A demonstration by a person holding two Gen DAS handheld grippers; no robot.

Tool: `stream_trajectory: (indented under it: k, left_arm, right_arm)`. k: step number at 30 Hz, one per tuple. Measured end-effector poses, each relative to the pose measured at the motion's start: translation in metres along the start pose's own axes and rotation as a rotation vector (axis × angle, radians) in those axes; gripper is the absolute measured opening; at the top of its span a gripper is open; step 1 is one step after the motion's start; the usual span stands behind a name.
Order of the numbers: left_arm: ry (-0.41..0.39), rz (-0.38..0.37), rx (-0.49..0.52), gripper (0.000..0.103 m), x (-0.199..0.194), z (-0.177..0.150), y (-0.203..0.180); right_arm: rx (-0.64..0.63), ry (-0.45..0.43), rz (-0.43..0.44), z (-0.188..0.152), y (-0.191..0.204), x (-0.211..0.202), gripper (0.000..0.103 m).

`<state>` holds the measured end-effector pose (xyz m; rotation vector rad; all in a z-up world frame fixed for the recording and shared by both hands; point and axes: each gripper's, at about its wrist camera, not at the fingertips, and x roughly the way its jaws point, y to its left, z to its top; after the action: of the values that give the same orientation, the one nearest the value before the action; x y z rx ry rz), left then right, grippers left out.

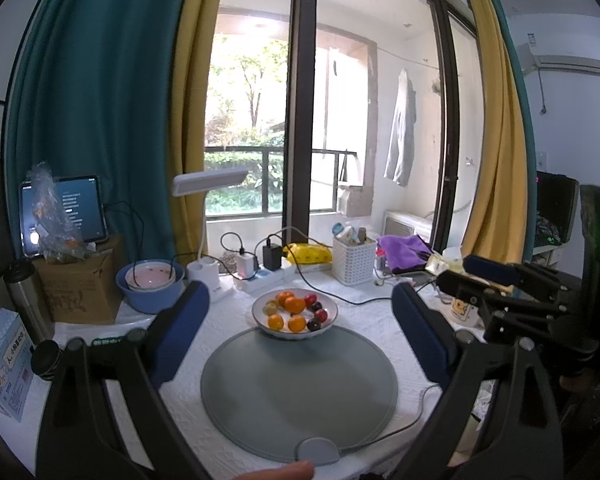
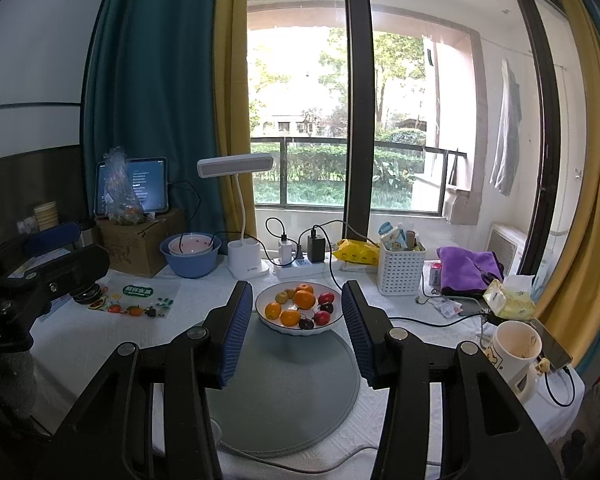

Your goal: Organize fruits

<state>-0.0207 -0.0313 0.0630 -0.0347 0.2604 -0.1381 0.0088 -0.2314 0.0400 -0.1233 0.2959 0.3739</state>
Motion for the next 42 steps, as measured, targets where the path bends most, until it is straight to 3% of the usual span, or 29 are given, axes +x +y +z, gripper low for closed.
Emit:
stream_trajectory:
  k: [42]
  left_arm:
    - [-0.006, -0.009, 0.005, 0.094, 0.0012, 0.0026, -0.0010]
  right_arm:
    - [0.001, -0.002, -0.002, 0.0003, -0.0003, -0.0010, 0.049]
